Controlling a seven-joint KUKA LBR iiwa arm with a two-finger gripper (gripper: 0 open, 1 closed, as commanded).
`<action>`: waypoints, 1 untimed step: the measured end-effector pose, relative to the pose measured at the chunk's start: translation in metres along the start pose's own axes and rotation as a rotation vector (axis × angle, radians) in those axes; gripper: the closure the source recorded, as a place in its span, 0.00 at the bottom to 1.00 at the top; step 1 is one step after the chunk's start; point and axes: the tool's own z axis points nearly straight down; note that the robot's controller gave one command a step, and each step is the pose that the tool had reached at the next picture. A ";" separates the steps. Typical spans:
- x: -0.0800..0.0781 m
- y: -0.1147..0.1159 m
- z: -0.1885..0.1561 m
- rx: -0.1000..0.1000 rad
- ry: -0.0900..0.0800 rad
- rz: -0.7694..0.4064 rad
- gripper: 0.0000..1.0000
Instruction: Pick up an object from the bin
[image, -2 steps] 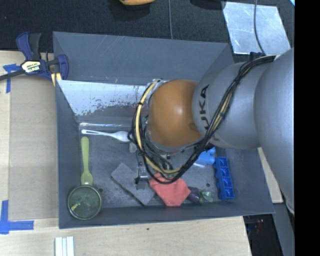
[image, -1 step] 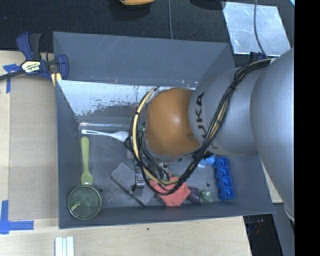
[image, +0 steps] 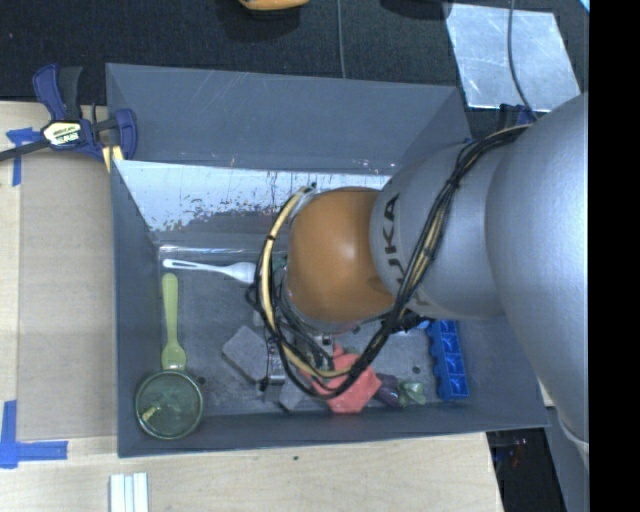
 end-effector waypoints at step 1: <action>0.009 -0.023 0.051 -0.002 -0.009 0.085 0.00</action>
Offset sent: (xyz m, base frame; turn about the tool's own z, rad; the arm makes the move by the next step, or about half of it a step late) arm -0.0057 -0.0287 -0.0495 0.1418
